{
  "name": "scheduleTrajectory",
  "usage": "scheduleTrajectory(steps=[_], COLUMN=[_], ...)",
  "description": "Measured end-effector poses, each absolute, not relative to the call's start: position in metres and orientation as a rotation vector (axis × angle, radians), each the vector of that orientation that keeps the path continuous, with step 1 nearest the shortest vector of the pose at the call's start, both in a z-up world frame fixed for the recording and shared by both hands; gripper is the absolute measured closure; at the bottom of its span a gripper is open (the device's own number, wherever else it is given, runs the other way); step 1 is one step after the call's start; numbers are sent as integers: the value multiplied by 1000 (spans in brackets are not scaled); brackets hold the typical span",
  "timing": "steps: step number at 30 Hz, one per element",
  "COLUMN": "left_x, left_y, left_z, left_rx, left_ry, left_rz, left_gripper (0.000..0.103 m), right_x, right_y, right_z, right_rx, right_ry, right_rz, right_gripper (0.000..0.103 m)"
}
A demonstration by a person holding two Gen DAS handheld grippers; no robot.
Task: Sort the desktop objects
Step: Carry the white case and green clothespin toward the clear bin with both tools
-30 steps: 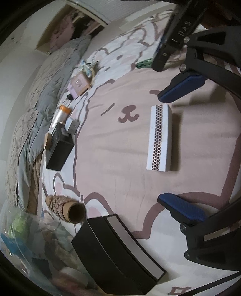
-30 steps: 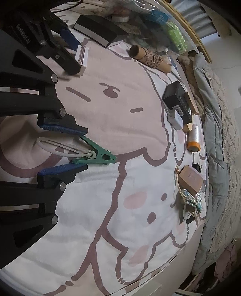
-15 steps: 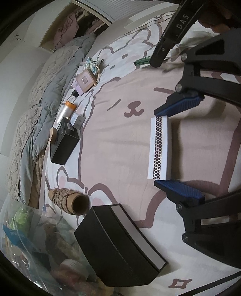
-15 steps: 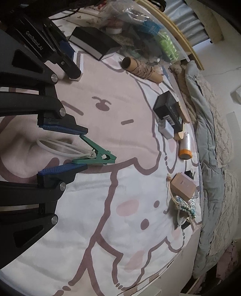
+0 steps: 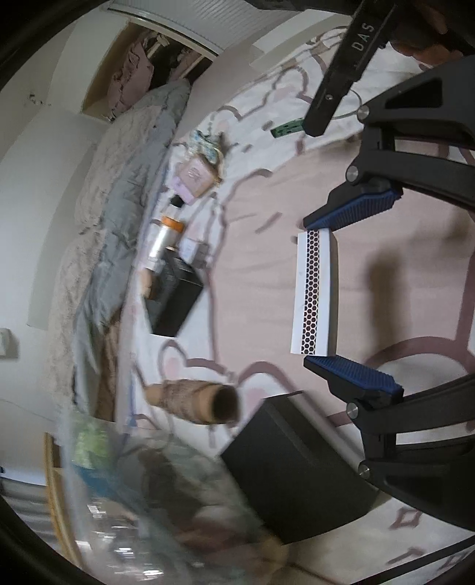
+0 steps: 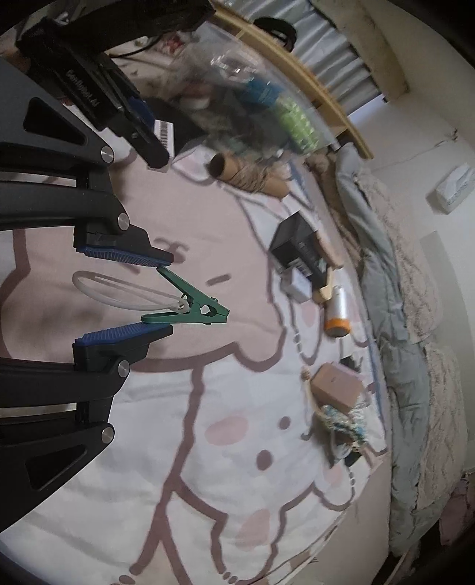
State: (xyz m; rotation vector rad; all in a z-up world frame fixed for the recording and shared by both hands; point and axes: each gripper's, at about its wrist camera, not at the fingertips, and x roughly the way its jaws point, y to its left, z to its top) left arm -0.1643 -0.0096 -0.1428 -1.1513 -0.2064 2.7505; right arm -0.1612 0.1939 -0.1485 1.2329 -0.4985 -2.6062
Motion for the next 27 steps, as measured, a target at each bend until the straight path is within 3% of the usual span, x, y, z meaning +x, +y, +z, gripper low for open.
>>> scheduleTrajectory(steps=[16,27], left_x=[-175,-172], left_y=[-39,-101], left_z=[-51,-7], left_rx=[-880,-800], left_ry=[-204,-167], left_rz=[2825,2935], left_gripper=[35,35], right_x=[-168,-178], right_y=[175,119], right_z=[-78,-27], right_rx=[995,872], right_ry=[-499,-415], right_rz=[-2576,-2473], right_gripper=[72,72])
